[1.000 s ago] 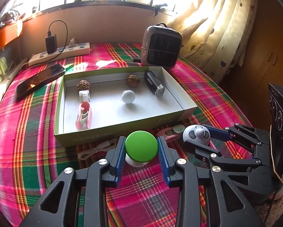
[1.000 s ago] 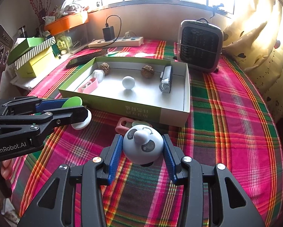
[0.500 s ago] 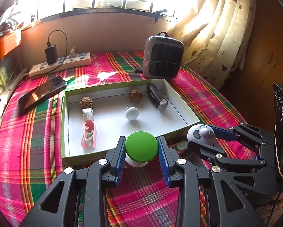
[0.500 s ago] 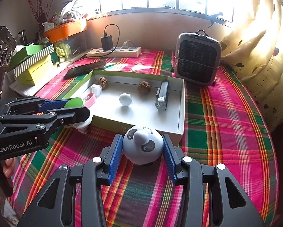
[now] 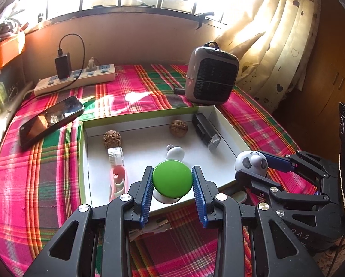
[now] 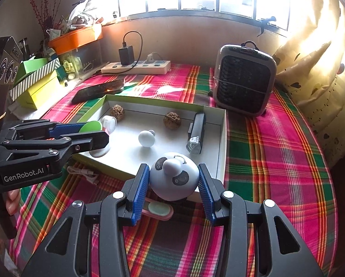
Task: Organize objects
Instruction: 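Carry the green mushroom and panda figure with both tools over the tray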
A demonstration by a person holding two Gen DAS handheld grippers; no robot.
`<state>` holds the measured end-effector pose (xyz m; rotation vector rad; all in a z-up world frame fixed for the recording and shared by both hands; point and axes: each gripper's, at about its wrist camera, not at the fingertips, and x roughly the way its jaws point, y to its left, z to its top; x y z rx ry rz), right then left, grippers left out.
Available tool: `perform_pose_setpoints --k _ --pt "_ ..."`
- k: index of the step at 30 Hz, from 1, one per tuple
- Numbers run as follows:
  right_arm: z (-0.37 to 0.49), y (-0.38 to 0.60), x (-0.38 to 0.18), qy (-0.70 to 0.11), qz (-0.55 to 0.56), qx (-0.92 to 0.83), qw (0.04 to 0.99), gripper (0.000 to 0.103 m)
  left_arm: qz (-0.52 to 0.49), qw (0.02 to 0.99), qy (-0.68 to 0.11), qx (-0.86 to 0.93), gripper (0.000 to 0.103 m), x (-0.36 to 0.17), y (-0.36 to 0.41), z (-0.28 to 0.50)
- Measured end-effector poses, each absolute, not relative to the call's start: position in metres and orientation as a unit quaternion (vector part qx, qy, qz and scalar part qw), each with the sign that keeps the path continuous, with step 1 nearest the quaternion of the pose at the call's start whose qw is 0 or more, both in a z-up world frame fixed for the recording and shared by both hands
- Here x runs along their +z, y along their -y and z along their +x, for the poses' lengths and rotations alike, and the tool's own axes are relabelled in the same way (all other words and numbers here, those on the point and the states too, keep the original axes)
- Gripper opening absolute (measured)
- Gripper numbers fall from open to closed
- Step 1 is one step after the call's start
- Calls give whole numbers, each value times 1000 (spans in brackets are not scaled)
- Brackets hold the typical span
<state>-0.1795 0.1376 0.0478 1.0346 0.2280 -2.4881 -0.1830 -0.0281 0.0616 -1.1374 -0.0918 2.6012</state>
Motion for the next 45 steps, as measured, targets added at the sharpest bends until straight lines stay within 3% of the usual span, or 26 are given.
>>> perform_pose_setpoints --k 45 --pt "-255 -95 24 -115 397 -882 225 43 -431 128 18 893 31 38 37 -290"
